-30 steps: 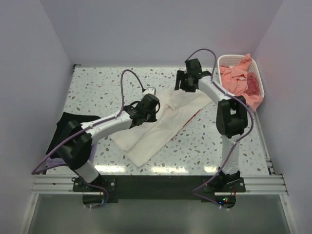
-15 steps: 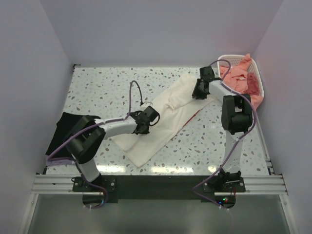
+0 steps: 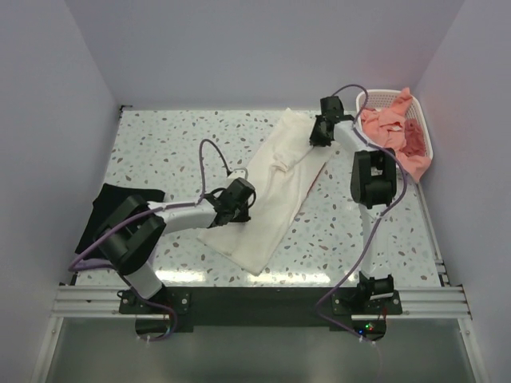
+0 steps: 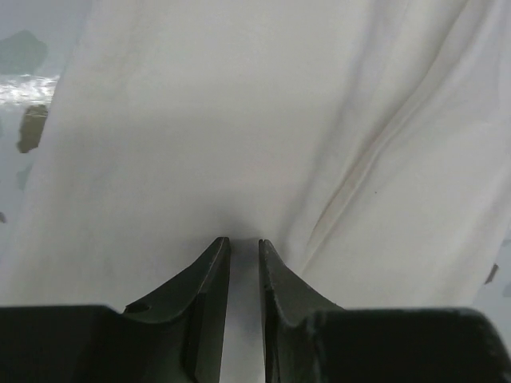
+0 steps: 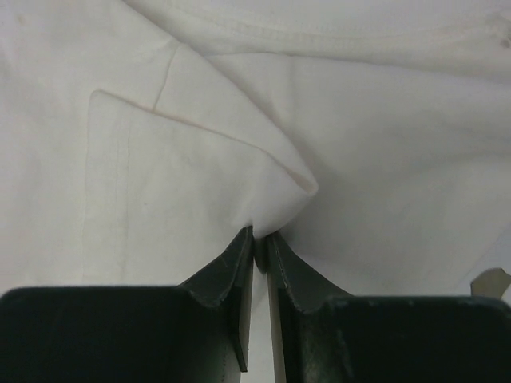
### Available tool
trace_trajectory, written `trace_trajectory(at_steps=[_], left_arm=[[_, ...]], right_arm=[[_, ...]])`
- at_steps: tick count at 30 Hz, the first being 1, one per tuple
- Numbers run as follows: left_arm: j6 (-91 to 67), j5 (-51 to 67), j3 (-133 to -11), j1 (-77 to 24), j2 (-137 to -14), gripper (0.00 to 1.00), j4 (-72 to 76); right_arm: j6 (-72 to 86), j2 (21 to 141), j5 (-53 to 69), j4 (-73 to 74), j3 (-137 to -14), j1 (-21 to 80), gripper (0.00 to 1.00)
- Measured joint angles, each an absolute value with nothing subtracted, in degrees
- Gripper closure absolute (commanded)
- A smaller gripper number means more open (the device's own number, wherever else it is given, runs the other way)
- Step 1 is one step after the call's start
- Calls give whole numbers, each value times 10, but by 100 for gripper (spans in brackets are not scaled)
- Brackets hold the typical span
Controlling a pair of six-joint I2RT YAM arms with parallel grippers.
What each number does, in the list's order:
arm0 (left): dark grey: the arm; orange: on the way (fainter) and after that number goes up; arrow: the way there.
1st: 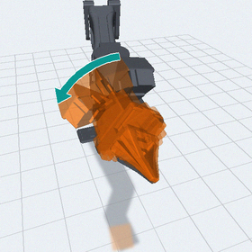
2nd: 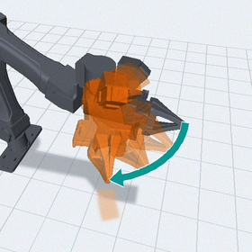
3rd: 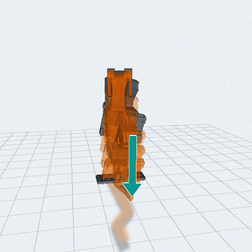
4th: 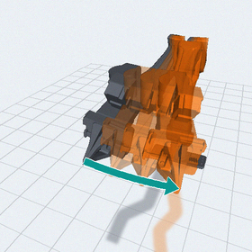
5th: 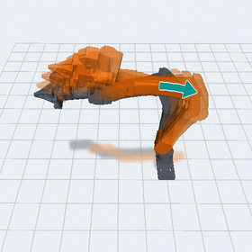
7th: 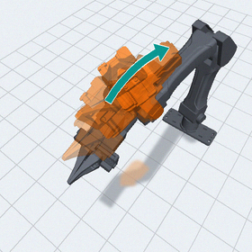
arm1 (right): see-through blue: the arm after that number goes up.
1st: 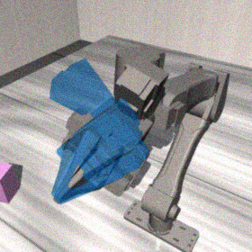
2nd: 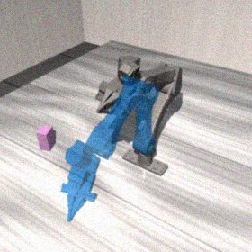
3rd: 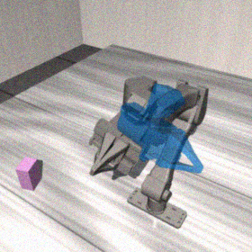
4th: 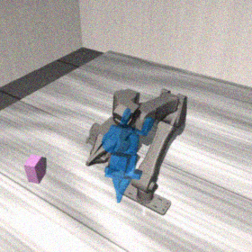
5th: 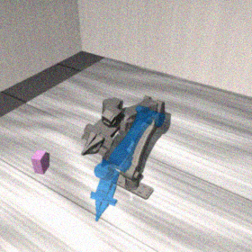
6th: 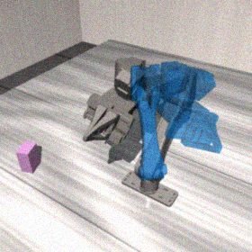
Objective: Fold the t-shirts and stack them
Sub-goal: Fold the tshirt
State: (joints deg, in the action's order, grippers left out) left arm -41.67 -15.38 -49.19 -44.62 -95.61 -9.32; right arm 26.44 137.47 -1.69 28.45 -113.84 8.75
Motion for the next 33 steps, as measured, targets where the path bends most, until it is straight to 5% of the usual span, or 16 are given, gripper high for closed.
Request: trace_trajectory(at_steps=[5, 17, 33], left_arm=[[-491, -67, -485, -459, -972, 75, -23], [-558, 46, -550, -489, -1044, 70, 28], [-529, 5, -488, -479, -894, 74, -54]], right_arm=[[248, 1446, -9, 293, -1255, 102, 80], [209, 1504, 37, 291, -1358, 128, 42], [210, 1186, 29, 267, -1038, 146, 38]])
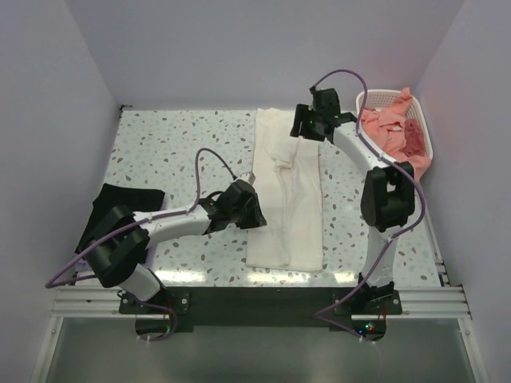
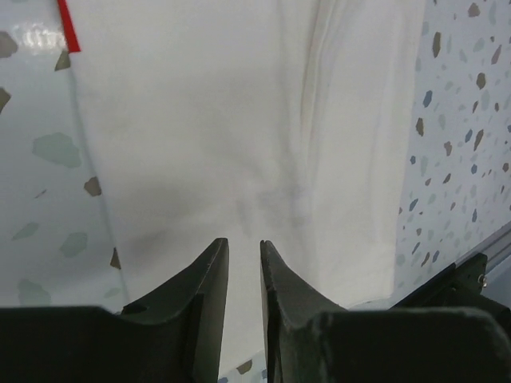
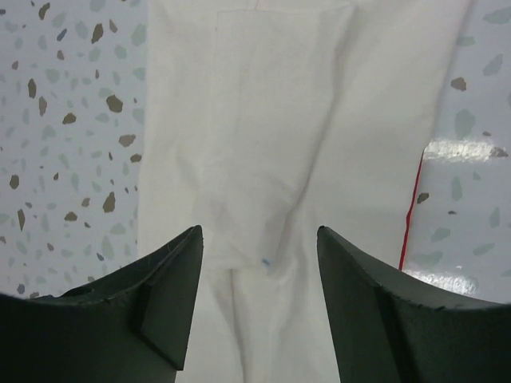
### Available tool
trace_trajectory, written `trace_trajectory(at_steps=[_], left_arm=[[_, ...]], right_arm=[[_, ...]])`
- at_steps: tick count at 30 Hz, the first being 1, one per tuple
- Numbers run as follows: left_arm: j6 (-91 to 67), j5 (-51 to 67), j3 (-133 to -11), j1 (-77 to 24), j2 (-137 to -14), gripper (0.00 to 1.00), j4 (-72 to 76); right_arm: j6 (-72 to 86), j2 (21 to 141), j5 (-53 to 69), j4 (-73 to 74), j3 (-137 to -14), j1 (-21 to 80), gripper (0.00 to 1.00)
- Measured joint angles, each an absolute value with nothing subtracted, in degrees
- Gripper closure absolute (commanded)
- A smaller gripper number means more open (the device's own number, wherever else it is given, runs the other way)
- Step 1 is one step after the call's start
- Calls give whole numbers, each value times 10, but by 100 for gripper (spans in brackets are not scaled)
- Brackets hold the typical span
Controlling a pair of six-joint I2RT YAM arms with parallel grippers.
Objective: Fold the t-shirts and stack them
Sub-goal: Fold the tshirt
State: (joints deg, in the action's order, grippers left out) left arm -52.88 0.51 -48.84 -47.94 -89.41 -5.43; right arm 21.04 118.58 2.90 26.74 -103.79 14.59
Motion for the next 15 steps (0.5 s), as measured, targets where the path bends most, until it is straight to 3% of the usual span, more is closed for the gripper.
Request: trace_trajectory(at_steps=[7, 15], left_arm=[[-514, 9, -431, -477, -883, 78, -71], [-499, 15, -415, -477, -875, 82, -79]], right_arm=[[209, 1148, 2, 248, -933, 231, 46], [205, 1179, -40, 259, -927, 276, 49]])
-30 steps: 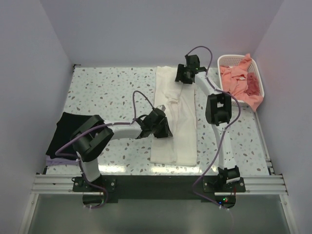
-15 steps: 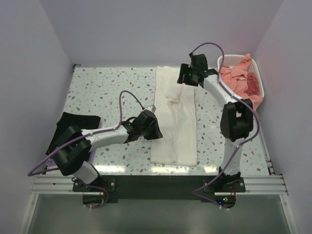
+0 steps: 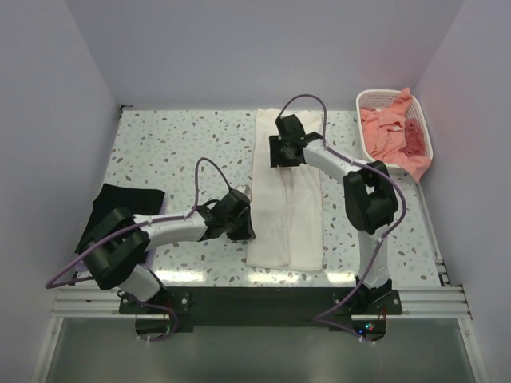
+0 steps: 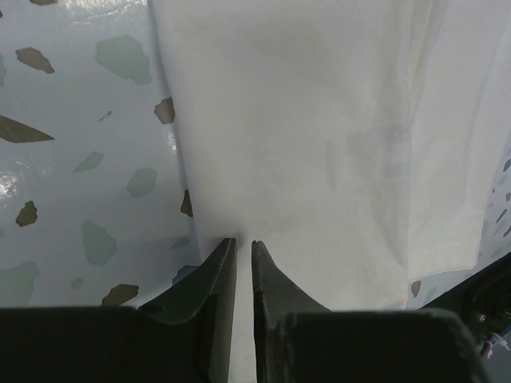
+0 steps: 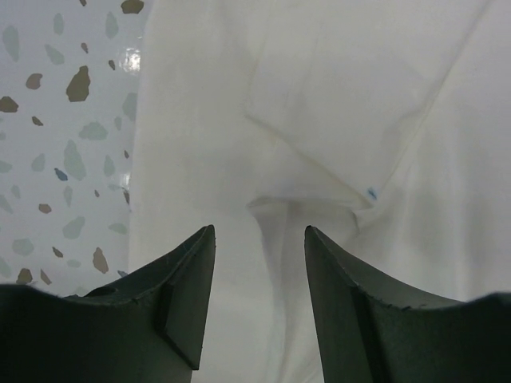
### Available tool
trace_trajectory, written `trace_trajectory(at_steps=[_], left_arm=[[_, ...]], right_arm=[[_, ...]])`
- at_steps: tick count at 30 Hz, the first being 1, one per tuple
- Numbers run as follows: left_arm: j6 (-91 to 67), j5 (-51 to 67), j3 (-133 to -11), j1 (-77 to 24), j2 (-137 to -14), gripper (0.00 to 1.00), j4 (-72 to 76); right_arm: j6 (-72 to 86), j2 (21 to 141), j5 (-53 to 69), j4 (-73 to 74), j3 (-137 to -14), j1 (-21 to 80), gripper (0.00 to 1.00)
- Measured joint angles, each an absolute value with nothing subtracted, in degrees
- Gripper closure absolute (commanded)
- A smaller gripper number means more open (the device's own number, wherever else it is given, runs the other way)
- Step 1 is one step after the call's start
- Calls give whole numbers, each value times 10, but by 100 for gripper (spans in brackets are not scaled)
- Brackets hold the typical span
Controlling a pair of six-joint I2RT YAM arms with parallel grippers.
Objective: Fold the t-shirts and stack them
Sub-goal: Fold the tshirt
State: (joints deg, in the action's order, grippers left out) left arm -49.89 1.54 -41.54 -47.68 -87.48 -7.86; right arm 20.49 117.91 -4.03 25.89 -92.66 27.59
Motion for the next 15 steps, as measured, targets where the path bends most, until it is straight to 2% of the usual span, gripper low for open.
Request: trace_trajectory(at_steps=[11, 14, 15], left_arm=[[-497, 18, -409, -477, -875, 84, -83], [-497, 19, -409, -477, -875, 85, -83], [-497, 19, -408, -477, -875, 85, -83]], right_arm=[[209, 1234, -72, 267, -950, 277, 51], [215, 1235, -81, 267, -950, 277, 56], [217, 1235, -83, 265, -950, 278, 61]])
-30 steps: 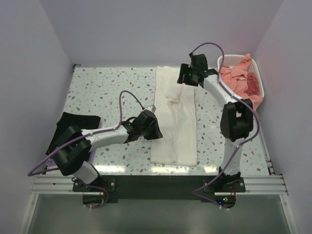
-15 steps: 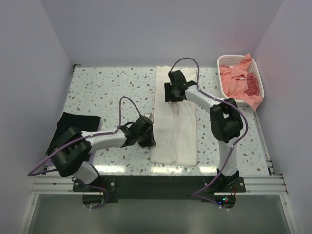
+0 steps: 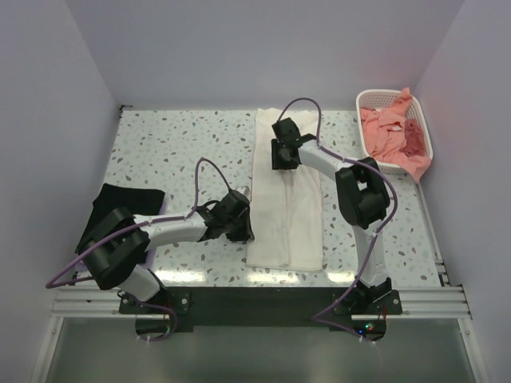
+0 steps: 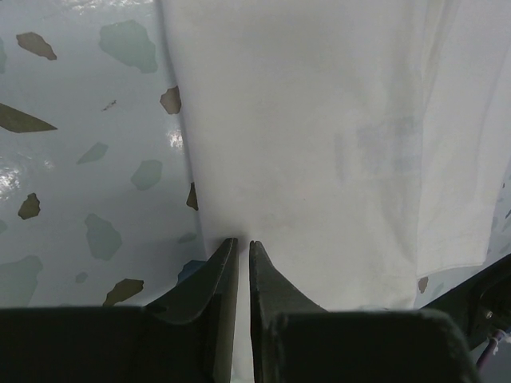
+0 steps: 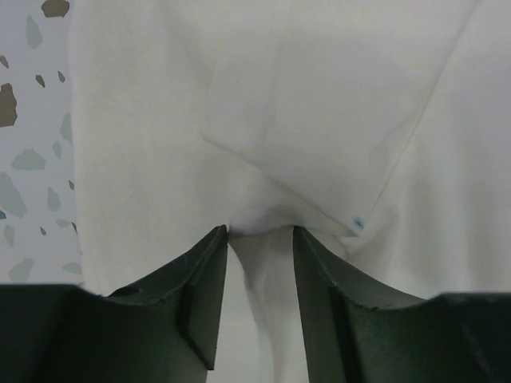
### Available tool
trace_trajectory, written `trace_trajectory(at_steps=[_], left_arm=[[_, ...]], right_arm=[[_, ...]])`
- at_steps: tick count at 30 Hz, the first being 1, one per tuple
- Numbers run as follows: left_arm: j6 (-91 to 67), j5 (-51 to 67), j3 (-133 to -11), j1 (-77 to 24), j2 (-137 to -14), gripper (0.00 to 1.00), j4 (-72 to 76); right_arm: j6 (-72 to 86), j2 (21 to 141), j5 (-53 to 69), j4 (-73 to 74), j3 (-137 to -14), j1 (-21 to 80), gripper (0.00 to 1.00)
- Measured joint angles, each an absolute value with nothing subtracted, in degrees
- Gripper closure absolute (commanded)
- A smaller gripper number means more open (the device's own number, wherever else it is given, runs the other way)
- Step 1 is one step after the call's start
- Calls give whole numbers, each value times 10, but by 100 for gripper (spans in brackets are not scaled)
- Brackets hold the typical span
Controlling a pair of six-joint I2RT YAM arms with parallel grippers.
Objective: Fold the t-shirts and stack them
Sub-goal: Fold the tshirt
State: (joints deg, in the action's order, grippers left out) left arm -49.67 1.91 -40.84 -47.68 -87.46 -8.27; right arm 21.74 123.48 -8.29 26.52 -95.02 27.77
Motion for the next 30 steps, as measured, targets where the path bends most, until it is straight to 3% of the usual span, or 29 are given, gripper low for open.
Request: trace_trajectory(at_steps=[7, 19, 30], left_arm=[[-488, 20, -408, -477, -875, 86, -85], [-487, 22, -403, -477, -875, 89, -89], [-488, 29, -396, -477, -875, 89, -78]], right_arm=[[229, 1235, -111, 267, -950, 278, 80], [228, 1235, -152, 282, -950, 279, 83], [220, 1257, -175, 291, -965, 279, 79]])
